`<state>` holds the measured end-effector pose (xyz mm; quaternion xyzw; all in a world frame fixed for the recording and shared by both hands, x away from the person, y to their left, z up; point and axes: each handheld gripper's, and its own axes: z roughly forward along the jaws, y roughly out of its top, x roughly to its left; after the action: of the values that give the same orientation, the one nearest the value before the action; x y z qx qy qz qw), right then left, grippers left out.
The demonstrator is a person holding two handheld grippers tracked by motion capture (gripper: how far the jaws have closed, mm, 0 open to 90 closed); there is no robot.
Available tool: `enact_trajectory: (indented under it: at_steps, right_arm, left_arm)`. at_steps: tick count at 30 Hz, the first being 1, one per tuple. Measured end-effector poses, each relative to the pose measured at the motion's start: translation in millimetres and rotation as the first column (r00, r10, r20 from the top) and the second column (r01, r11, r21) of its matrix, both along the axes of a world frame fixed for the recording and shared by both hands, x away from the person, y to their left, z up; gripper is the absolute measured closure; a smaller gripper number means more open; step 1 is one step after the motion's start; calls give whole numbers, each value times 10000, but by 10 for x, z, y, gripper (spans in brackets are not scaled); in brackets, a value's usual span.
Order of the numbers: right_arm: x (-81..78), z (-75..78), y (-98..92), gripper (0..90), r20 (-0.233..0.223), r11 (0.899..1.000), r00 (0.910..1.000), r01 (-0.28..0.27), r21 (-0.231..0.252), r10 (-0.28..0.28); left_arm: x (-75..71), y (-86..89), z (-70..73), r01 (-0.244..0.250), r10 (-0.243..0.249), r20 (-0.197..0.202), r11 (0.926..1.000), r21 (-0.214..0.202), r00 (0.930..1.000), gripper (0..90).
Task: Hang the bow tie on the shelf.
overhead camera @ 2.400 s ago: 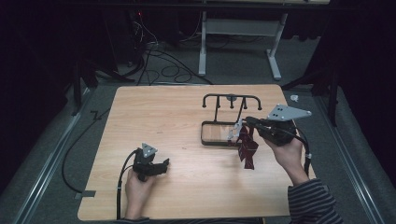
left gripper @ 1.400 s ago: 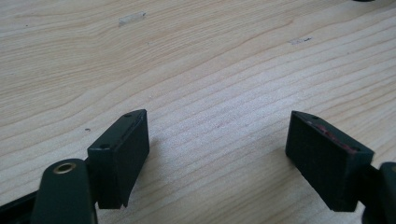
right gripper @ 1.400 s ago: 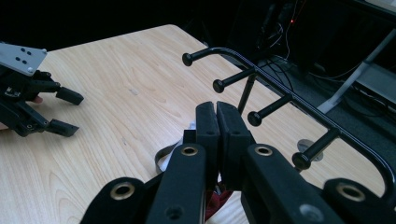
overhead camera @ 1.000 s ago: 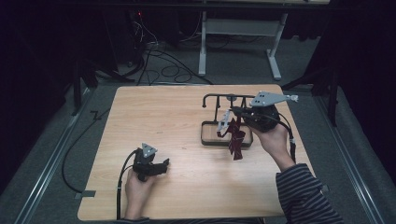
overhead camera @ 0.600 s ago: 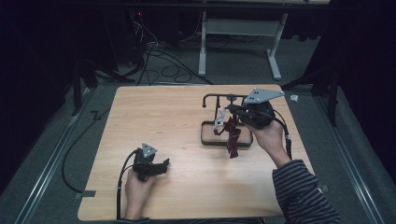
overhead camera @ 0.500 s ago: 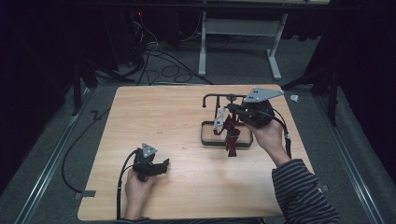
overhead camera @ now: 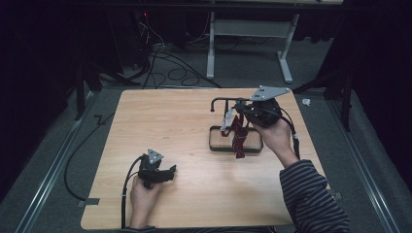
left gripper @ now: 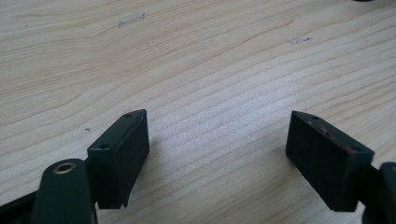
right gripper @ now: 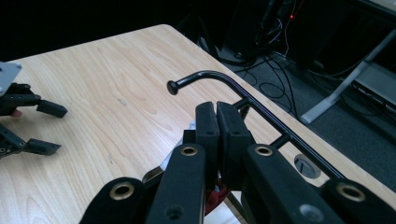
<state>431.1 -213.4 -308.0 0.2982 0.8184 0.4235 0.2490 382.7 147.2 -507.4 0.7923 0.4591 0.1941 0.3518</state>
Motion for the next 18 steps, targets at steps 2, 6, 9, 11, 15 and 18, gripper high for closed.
enact_trajectory:
  at_steps: [2, 6, 9, 11, 15, 18]
  right_arm:
    - [8, -3, -5, 895, -63, 10000, 10000, 51, 2, -51]
    - [65, -27, -53, 895, -276, 9996, 9993, 260, 77, -258]
    - [117, -42, -111, 895, -348, 9989, 9983, 462, 82, -459]
    - [138, -50, -132, 895, -372, 9982, 9976, 588, 108, -584]
    - [189, -76, -164, 893, -398, 9967, 9960, 800, 119, -794]
    - [219, -95, -167, 893, -419, 9959, 9951, 900, 93, -895]
  left_arm:
    - [0, 0, 0, -1, 1, 1, 10000, -2, 10000, 219]
    - [-1, 0, 0, 5, -5, 1, 10000, -2, 10000, 218]
    - [-1, 0, 0, 4, -4, 0, 10000, -3, 10000, 218]
    - [-1, 0, 0, 4, -4, 0, 10000, -4, 10000, 218]
    - [-1, 0, 0, 3, -3, 1, 10000, -6, 10000, 218]
    - [-1, 0, 0, 5, -5, 2, 10000, -4, 10000, 218]
